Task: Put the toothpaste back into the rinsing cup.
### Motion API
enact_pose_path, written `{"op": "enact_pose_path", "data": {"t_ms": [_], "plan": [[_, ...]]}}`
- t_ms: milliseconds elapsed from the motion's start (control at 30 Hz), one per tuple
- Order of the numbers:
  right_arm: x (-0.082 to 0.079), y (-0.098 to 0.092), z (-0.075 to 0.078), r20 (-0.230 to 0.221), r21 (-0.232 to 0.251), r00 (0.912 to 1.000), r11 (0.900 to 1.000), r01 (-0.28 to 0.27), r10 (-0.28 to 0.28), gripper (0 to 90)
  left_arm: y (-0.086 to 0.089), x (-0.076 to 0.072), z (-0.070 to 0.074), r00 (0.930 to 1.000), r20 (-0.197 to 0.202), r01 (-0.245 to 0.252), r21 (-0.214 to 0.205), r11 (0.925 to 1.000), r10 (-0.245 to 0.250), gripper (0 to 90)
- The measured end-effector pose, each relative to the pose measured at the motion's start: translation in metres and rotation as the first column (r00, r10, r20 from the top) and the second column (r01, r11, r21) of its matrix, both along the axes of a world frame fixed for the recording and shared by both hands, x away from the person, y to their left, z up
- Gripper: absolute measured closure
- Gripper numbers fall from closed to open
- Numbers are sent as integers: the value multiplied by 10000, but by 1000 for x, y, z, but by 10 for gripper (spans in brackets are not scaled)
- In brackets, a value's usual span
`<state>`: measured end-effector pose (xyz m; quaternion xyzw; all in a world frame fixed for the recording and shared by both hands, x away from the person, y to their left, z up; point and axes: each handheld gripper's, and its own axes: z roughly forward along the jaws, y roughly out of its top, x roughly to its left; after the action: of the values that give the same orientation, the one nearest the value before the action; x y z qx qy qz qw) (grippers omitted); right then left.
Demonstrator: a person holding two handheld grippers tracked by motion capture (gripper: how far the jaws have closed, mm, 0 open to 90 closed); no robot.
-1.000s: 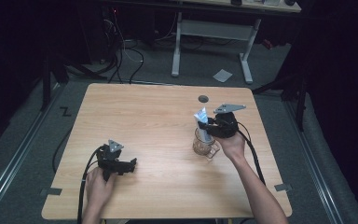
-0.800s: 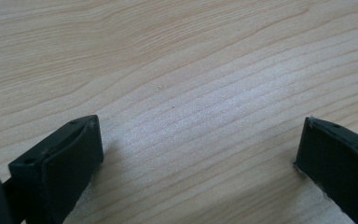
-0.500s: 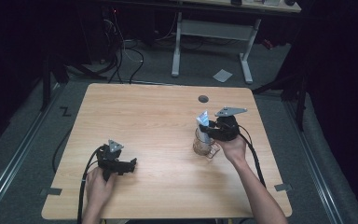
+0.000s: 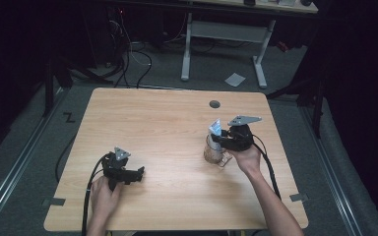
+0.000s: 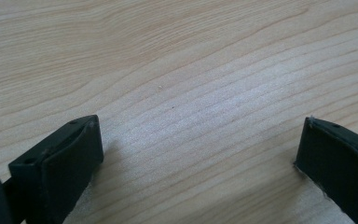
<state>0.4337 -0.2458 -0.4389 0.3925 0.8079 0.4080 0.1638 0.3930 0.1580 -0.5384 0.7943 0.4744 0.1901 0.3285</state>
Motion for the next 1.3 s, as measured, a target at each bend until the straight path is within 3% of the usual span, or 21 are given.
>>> {"op": "enact_pose_path", "data": {"t_ms": [467, 667, 1300], "plan": [[-2, -2, -5, -30, -80, 10000, 10000, -19, 19, 625, 0, 0, 0, 10000, -1, 3, 2, 10000, -3, 8], [-6, 4, -6, 136, -603, 9999, 9981, -84, 93, 622, 0, 0, 0, 10000, 1, 21, 6, 10000, -21, 8], [-17, -6, -8, 182, -428, 9998, 9991, -64, 72, 611, 0, 0, 0, 10000, -2, 22, 8, 10000, -22, 8]]}}
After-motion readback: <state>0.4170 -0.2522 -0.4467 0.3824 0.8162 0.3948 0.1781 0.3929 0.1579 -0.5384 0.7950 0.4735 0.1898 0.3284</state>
